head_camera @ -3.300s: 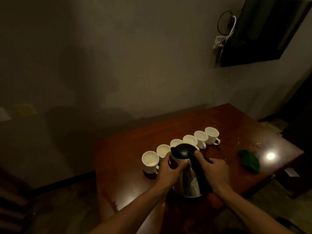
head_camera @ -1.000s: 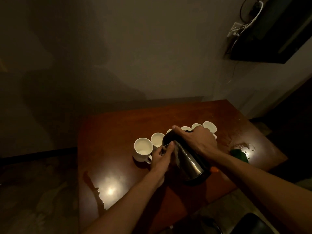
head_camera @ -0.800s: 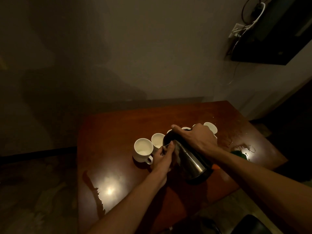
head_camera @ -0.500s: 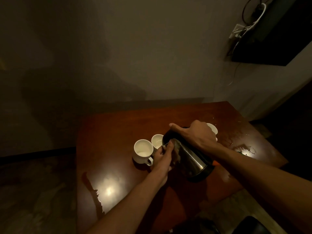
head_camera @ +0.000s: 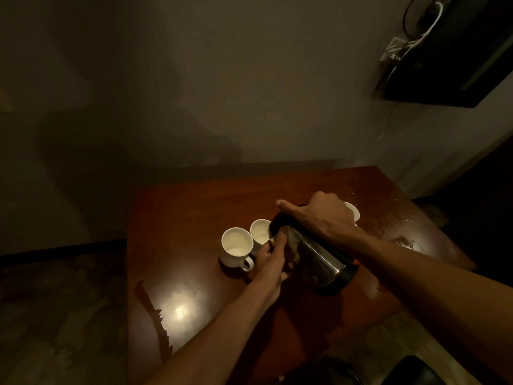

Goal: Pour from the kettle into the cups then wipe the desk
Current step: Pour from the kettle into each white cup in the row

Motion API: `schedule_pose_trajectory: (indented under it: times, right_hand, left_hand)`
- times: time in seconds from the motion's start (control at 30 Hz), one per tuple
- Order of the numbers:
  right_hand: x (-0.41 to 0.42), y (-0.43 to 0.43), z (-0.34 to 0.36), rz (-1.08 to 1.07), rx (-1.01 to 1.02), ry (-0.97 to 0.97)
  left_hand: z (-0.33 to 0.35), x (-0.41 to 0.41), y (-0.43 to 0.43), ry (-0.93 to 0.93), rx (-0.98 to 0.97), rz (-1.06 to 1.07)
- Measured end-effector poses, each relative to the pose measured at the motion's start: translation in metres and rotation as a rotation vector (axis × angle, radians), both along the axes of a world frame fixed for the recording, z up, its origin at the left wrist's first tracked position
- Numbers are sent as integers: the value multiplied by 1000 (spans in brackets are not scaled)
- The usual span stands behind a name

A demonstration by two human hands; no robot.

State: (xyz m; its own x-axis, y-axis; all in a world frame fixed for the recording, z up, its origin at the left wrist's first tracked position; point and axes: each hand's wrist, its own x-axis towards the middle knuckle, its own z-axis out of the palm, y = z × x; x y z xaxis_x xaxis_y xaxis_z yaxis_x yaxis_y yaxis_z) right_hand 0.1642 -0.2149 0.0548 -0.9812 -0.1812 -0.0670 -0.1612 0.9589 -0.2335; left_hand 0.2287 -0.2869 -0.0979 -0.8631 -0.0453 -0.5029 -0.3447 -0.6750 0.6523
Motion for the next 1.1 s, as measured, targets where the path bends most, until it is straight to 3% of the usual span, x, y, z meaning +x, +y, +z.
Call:
schedule_pose_trajectory:
  times: [1.1]
  right_hand:
    - [4,-5,2,33,36,48]
  left_hand:
    - [-4,1,-1,30,3,15]
